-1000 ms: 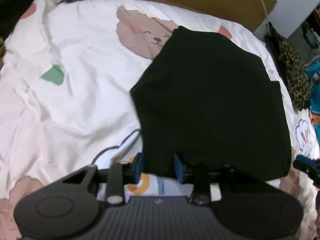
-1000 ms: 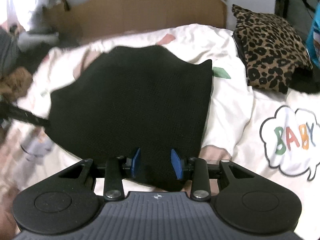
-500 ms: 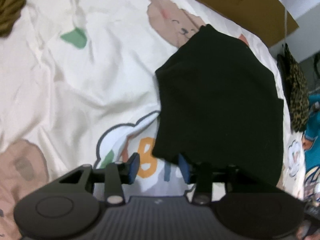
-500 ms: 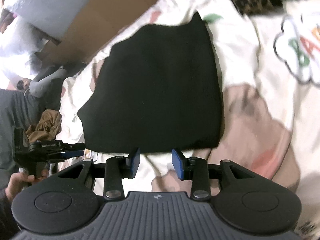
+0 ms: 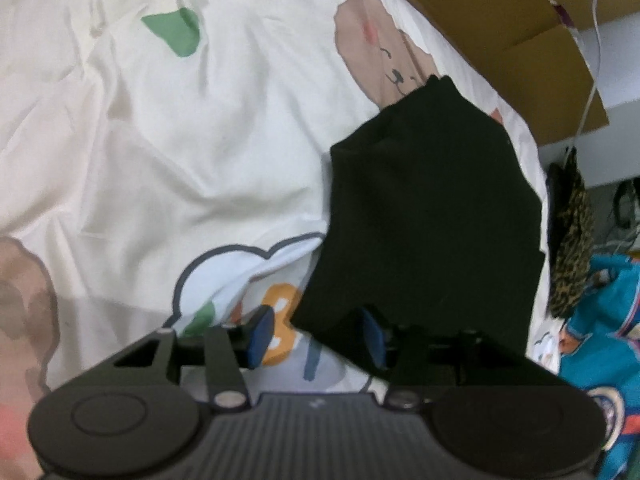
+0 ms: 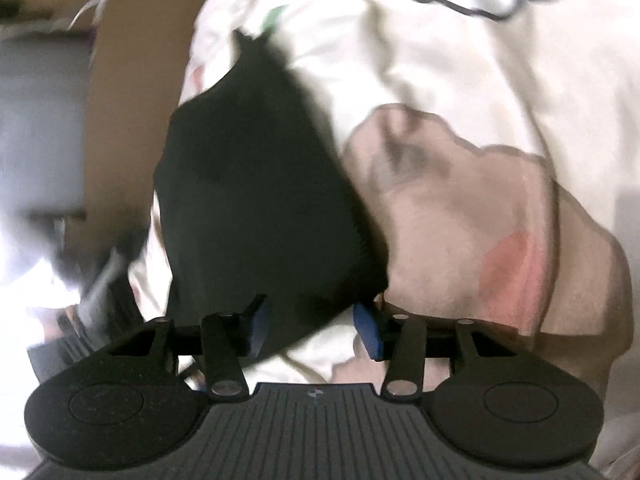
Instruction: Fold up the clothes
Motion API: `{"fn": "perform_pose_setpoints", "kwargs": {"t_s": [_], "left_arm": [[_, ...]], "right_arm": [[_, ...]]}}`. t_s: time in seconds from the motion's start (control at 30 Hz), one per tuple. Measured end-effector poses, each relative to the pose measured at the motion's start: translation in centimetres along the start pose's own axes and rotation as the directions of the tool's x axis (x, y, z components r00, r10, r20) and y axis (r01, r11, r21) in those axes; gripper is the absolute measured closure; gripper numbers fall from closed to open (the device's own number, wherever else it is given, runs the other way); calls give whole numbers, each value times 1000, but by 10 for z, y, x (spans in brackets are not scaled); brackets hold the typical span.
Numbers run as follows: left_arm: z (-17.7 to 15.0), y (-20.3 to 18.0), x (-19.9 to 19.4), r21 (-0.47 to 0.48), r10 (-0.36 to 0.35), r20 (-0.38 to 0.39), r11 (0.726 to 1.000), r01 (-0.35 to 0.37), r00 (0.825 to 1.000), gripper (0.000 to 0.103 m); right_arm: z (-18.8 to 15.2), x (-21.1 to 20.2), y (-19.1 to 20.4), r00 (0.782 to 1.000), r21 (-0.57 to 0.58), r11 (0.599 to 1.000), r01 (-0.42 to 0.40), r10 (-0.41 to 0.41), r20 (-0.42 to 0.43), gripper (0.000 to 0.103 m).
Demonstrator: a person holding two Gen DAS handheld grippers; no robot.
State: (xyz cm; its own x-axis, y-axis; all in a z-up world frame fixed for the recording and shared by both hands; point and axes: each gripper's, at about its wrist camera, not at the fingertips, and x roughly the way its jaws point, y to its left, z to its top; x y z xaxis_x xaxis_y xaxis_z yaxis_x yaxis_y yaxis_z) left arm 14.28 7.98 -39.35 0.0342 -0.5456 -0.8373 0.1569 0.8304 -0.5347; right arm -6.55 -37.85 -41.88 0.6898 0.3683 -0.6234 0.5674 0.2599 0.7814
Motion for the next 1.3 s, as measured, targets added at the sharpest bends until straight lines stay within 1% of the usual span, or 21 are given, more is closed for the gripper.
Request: {"fn": "perform_pose_setpoints", "kwargs": {"t_s": [0.07,0.13,0.33,0.4,0.43,0.5,0.53,0.57,0.63,0.67,0.73,0.8,0.83,0.87,0.93,1.0,1.03,1.17,1.23,1.3], "left_arm": [[0,3,-2,-24,-19,-1,1000,19,1000,52],[0,5,-2,-40,-34,-2,999,34,999,52],[1,11,3,-109,-97,-12,989,95,995,52],[2,13,5,-134,-116,-15,985,113,993,52],[2,15,5,-144,-123,-15,982,120,992,52],[3,16,6,-161,-136,-17,978,132,991,52],[3,17,7,-168,-142,-18,976,137,990,52],[3,18,8,-175,-148,-20,974,142,989,52],[3,19,9,-185,-157,-23,971,150,987,52],[2,19,9,-187,-160,-25,970,153,987,52],[1,19,10,-189,-165,-30,969,157,986,52],[0,18,10,-182,-165,-32,971,156,986,52],[-1,18,10,-178,-164,-32,972,156,986,52],[-1,18,10,-175,-164,-31,972,156,986,52],[2,18,12,-171,-166,-33,972,158,986,52],[22,17,21,-144,-165,-53,977,156,985,52],[23,16,23,-143,-164,-54,977,155,985,53],[24,13,32,-131,-151,-55,981,143,987,55],[24,9,38,-118,-146,-50,983,140,988,55],[24,3,45,-97,-144,-39,985,140,989,55]], "right_arm": [[0,1,-1,1000,14,1000,-11,11,1,77],[-2,0,-1,1000,11,1000,-26,26,1,84],[-5,-6,7,996,0,996,-93,93,8,85],[-3,-4,13,995,-5,995,-96,96,3,85],[-4,-3,13,996,-3,996,-86,86,-1,83],[-4,1,12,998,15,998,-63,63,-2,70],[-1,-1,9,998,30,998,-59,59,1,60],[3,-8,1,998,54,997,-62,62,10,57],[5,-7,-8,997,107,991,-81,80,11,52],[6,-6,-13,996,134,987,-91,90,11,52],[6,0,-15,997,130,989,-74,73,16,53],[6,3,-15,997,127,989,-79,76,24,54],[6,3,-14,996,126,989,-83,81,24,59],[7,1,-13,996,118,989,-91,89,25,70],[8,-1,-9,995,100,990,-104,102,22,86],[9,-5,-5,993,109,987,-117,115,23,89],[10,-8,-1,992,108,986,-129,127,26,91],[16,-16,19,982,76,979,-187,185,39,91],[18,-17,25,979,62,977,-202,200,41,91],[18,-17,25,981,61,979,-193,191,38,91]]}}
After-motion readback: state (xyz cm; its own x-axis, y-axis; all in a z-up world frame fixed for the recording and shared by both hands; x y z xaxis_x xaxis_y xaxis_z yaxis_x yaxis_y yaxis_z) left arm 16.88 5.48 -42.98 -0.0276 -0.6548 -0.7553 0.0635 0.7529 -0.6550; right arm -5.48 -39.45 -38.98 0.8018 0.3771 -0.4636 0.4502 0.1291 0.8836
